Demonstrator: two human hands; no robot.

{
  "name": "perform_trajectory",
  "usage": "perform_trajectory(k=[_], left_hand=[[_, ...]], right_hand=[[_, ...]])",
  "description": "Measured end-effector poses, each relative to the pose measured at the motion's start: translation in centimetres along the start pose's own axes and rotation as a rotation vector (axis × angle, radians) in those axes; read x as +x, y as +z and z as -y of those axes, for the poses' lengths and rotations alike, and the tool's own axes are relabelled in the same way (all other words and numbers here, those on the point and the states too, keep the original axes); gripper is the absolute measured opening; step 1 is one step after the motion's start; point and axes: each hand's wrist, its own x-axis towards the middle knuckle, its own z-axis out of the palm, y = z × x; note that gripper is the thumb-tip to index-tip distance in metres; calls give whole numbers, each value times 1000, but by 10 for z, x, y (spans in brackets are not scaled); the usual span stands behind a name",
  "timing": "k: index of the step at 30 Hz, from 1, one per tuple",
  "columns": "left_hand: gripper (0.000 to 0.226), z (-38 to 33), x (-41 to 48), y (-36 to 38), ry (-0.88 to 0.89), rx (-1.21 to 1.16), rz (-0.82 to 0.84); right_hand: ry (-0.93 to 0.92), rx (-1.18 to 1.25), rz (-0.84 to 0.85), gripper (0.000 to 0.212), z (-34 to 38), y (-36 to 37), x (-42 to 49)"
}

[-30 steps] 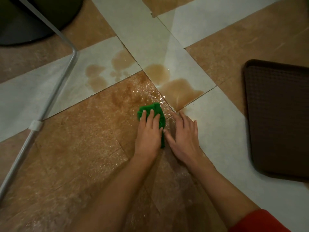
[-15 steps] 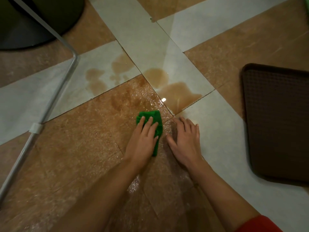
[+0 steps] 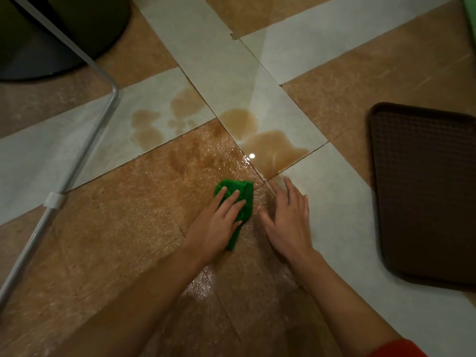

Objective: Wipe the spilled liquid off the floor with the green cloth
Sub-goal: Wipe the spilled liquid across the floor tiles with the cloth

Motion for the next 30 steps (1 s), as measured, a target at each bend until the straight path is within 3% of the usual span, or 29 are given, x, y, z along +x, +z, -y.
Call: perform_trajectory(k=[2,7,9,13,20,25,30], left_hand=[[46,13,2,-3,-8,31,11],[49,-16,31,-12,-352,-120,-14],[50,-34,30,-8,-290,-133,12],[51,-17,17,-8,1,-45,90],[54,-27,44,-6,-215,-46,98],[48,-18,18,-5,126,-72,154],[50,-7,31,-12,-123,-81,72]], right_hand=[[11,-9,16,61,-4,0,-3],[13,-26,53,63,-9,1,-3],[20,-36,53,64,-8,1,-2],[27,-48,47,64,-8,0,-2],[38,6,5,63,-7,-4,1],[53,49,-28,60,-11,-5,2],[3,4,20,60,-11,-2,-3]])
